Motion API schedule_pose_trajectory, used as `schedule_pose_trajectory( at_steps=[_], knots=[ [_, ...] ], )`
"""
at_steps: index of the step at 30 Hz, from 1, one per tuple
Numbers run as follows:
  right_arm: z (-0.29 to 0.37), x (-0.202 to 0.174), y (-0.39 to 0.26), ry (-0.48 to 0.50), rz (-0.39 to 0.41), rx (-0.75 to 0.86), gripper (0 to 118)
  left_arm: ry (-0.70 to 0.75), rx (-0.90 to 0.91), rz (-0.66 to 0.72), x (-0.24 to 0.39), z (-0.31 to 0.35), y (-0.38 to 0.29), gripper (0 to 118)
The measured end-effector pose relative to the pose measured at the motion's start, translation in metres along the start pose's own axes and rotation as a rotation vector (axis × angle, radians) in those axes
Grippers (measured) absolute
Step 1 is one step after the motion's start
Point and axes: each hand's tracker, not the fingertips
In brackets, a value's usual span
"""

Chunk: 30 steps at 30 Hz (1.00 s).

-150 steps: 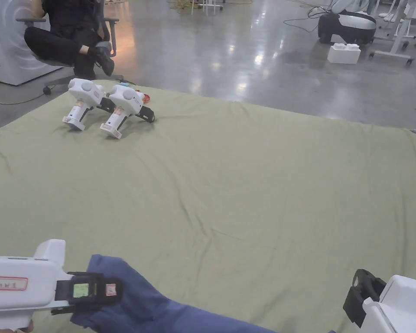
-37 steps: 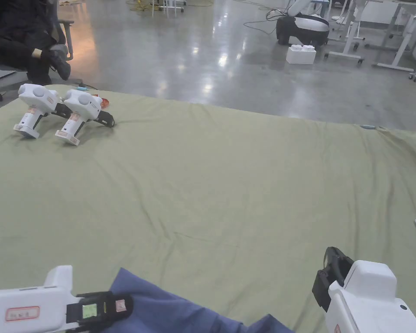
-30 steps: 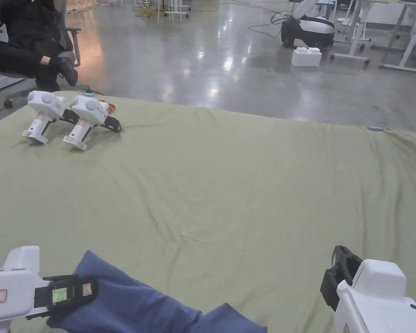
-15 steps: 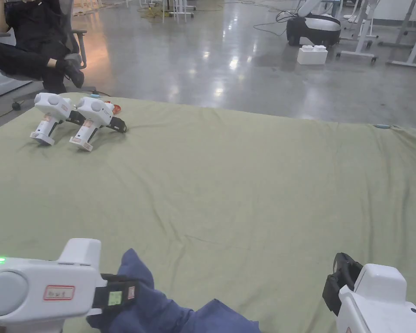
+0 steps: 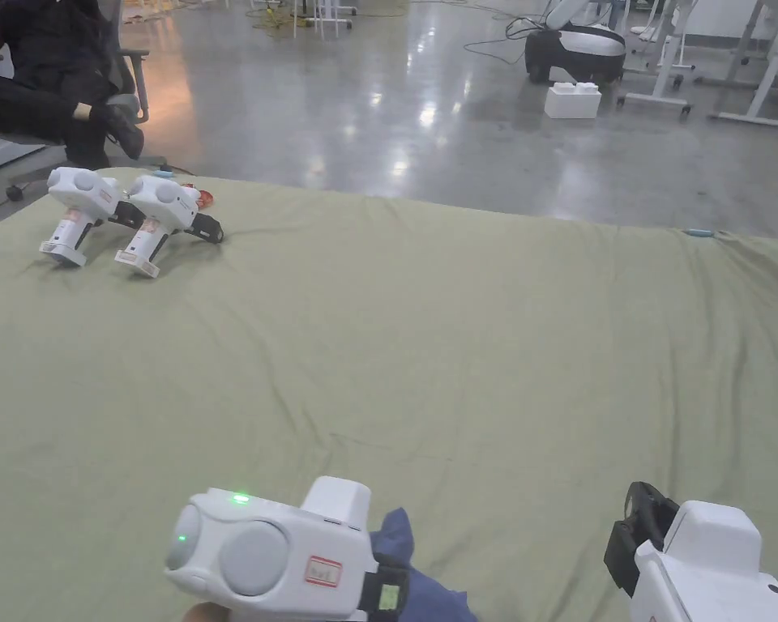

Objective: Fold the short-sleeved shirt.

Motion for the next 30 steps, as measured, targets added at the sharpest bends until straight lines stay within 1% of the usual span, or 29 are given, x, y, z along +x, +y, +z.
schedule_pose_trajectory(
  at_steps=[5,9,11,12,13,15,17,18,19,20,21,22,25,27,30],
  knots=[
    [0.002,0.005,-0.002,-0.014,-0.003,-0.01,0,0.002,-0.074,-0.003,0.014,-0.046,-0.008,14],
    [0.004,0.008,-0.004,-0.02,-0.004,-0.016,0,-0.003,-0.098,0.001,0.016,-0.066,-0.015,15],
    [0.004,0.009,-0.004,-0.02,-0.005,-0.021,0,-0.022,-0.097,0.018,0.011,-0.065,-0.015,26],
    [0.004,0.009,-0.005,-0.02,-0.006,-0.022,0,-0.061,-0.085,0.03,0.011,-0.058,-0.015,38],
    [0.004,0.01,-0.005,-0.021,-0.004,-0.023,0,-0.095,-0.07,0.041,0.008,-0.052,-0.013,47],
    [0.004,0.011,-0.005,-0.024,-0.003,-0.023,0,-0.118,-0.047,0.04,0.002,-0.038,-0.011,66],
    [0.004,0.011,-0.006,-0.023,-0.007,-0.026,0,-0.119,-0.006,0.01,-0.004,-0.021,-0.007,67],
    [0.004,0.011,-0.006,-0.022,-0.008,-0.027,0,-0.102,0.021,0.01,-0.009,-0.014,-0.005,67],
    [0.004,0.011,-0.006,-0.022,-0.009,-0.028,0,-0.098,0.034,0.024,-0.014,-0.009,-0.004,61],
    [0.004,0.01,-0.006,-0.022,-0.009,-0.029,0,-0.096,0.052,0.041,-0.019,-0.005,-0.002,47],
    [0.004,0.01,-0.007,-0.02,-0.009,-0.029,0,-0.101,0.077,0.07,-0.025,-0.004,-0.002,22],
    [0.003,0.008,-0.008,-0.019,-0.01,-0.031,0,-0.093,0.073,0.094,-0.03,-0.007,-0.002,10],
    [0.001,0.005,-0.01,-0.01,-0.012,-0.041,0,-0.107,0.017,0.107,-0.035,-0.022,-0.01,5],
    [0.001,0.003,-0.011,-0.006,-0.013,-0.046,0,-0.147,-0.022,0.107,-0.033,-0.035,-0.018,4],
    [0.001,0.002,-0.013,0.006,-0.018,-0.037,0,-0.142,-0.038,0.098,-0.023,-0.057,-0.029,3]
  ],
)
